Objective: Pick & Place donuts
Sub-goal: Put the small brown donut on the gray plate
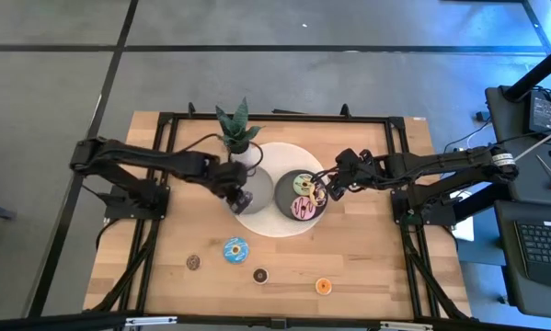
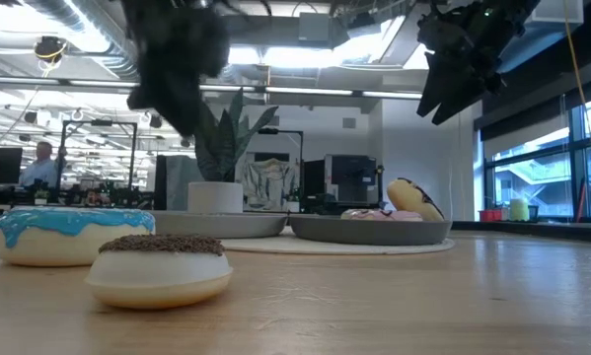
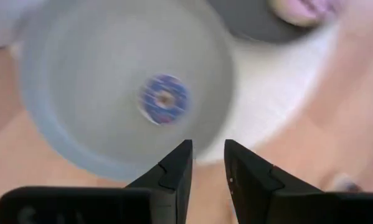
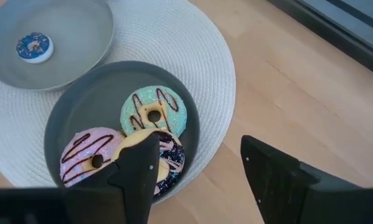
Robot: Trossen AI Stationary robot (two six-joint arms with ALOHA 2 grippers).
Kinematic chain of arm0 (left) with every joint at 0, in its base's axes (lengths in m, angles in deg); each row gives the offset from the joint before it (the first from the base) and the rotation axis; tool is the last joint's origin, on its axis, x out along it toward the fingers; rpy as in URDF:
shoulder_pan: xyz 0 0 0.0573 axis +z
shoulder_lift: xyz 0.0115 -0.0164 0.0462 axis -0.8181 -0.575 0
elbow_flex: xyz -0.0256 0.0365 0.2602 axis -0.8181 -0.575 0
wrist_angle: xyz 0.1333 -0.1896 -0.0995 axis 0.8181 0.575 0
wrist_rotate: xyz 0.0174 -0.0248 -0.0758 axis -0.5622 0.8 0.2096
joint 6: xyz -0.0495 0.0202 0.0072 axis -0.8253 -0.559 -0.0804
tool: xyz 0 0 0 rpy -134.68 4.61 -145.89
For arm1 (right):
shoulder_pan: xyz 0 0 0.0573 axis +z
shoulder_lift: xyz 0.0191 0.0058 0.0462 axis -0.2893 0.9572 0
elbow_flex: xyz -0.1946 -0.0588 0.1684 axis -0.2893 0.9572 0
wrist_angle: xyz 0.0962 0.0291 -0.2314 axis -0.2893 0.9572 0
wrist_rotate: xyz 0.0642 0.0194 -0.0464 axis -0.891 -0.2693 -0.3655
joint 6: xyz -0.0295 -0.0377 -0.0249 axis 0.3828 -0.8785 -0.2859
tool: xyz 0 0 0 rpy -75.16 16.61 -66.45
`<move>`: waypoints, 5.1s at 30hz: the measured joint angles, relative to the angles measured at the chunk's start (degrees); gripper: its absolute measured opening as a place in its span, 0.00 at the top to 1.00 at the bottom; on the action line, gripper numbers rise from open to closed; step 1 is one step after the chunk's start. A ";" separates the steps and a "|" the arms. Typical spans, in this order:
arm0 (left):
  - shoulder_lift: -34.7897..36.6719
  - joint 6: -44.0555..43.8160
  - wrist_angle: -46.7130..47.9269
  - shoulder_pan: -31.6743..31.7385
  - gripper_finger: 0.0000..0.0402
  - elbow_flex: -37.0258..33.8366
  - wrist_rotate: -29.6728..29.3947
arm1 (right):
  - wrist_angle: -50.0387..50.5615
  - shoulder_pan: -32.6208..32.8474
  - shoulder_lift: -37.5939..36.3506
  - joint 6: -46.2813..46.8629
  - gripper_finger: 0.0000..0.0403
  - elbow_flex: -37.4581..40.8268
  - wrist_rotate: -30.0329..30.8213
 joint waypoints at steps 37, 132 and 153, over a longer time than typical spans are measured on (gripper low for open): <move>-0.36 -70.46 5.65 -47.12 0.83 -8.72 -2.86 | -0.55 0.02 -0.02 0.20 0.44 0.00 -2.70; -1.80 -75.82 -11.07 -52.41 0.87 -19.99 -10.02 | -0.77 0.02 -0.02 -3.08 0.44 0.00 -4.16; 8.18 -28.94 -10.99 -15.21 0.92 -17.22 -19.32 | -4.50 0.00 -0.02 -2.87 0.43 0.00 -4.03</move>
